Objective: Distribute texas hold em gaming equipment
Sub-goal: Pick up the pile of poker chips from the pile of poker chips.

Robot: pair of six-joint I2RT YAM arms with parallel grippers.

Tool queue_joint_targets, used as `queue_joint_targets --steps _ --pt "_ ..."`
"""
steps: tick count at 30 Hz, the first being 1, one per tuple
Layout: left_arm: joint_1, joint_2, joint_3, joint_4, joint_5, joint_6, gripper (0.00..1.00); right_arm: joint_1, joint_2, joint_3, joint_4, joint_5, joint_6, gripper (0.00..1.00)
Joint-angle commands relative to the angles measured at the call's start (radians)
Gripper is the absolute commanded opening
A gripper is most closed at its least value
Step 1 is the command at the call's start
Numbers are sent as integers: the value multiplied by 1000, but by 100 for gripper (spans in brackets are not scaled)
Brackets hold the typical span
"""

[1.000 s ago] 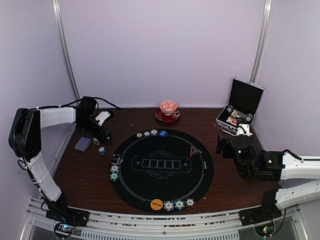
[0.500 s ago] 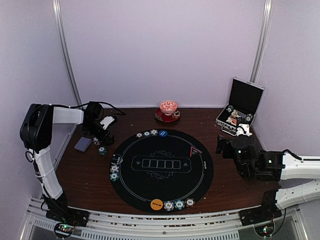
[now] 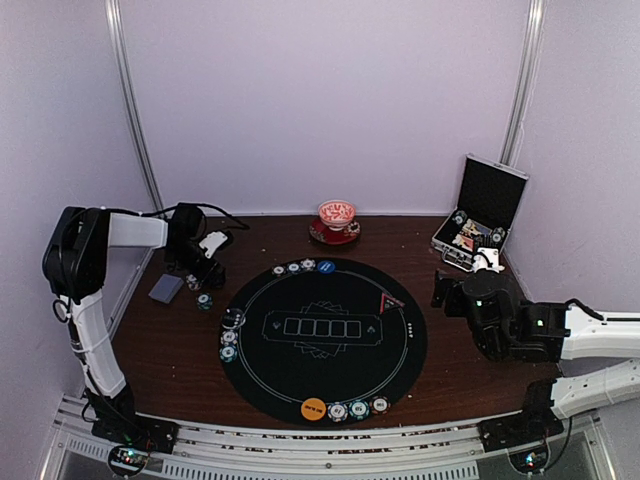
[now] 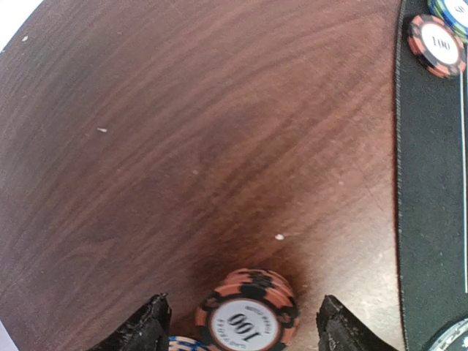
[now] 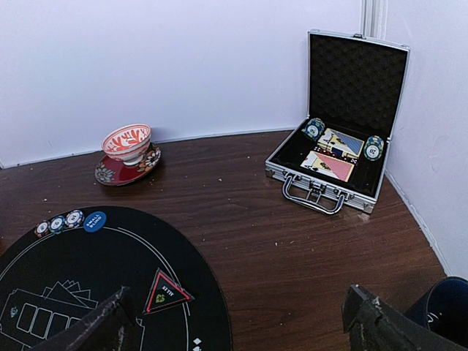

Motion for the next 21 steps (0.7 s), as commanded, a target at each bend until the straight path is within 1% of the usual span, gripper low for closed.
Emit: queue_joint_targets --steps 1,6,12,21 --pt "16 16 34 15 22 -6 69 -3 -4 9 6 -3 -7 100" --pt "19 17 33 15 30 -3 65 -4 -4 11 6 -4 -7 100" --pt "19 19 35 0 47 0 62 -4 -5 11 5 -4 -9 100" --pt "18 36 42 -14 46 0 61 -3 -4 10 5 -4 -9 100"
